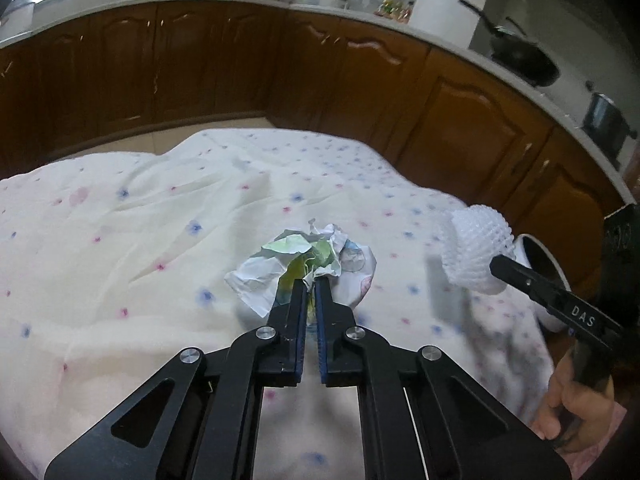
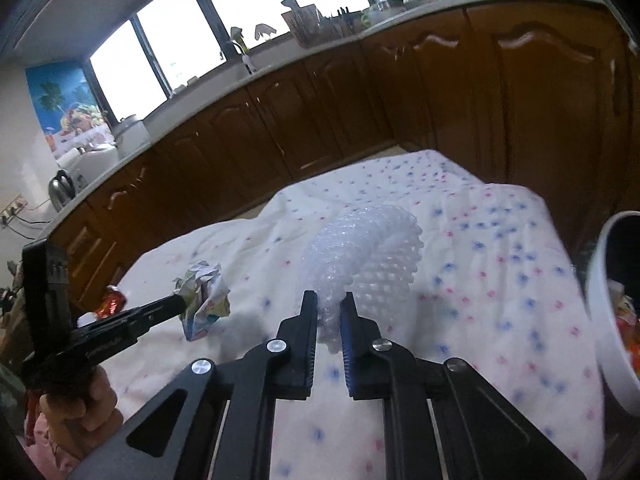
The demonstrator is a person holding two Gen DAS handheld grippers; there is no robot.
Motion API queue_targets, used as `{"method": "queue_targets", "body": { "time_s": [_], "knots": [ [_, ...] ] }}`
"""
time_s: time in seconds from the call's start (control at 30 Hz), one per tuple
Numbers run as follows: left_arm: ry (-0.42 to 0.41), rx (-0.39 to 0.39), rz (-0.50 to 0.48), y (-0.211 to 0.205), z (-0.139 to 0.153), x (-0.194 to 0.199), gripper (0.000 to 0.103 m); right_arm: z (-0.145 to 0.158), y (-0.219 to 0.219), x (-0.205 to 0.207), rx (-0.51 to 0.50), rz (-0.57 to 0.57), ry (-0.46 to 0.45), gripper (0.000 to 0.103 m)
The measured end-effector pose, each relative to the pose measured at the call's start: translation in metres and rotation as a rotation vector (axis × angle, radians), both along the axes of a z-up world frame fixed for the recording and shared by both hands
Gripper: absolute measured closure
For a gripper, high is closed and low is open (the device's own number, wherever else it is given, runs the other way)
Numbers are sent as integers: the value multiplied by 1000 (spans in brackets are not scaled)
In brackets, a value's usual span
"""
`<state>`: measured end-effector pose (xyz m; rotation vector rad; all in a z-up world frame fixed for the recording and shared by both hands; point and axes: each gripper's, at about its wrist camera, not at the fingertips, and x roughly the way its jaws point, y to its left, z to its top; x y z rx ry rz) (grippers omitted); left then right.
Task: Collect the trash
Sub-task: 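Grasp the crumpled tissue with the left tool while the right tool grasps the white foam net, then carry tissue and foam net over the bin and open both tools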
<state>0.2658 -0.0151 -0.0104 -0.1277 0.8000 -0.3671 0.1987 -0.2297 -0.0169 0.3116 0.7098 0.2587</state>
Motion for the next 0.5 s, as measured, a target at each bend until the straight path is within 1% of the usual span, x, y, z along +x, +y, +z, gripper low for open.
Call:
{"method": "queue_targets", "body": {
  "time_s": [0.1, 0.27, 0.43, 0.5],
  "knots": [
    [-20, -10, -25, -10, 9, -22, 99, 9, -12, -32, 13, -8, -17, 92],
    [-31, -42, -107, -42, 20, -56, 99, 17, -37, -81, 28, -49, -40, 92],
    [-47, -49, -199, -81, 27, -81, 99, 21, -63, -120, 5, -111, -47, 92],
    [-49, -52, -230, -95, 29, -89, 99, 24, -73, -133, -24, -144, -56, 92]
  ]
}}
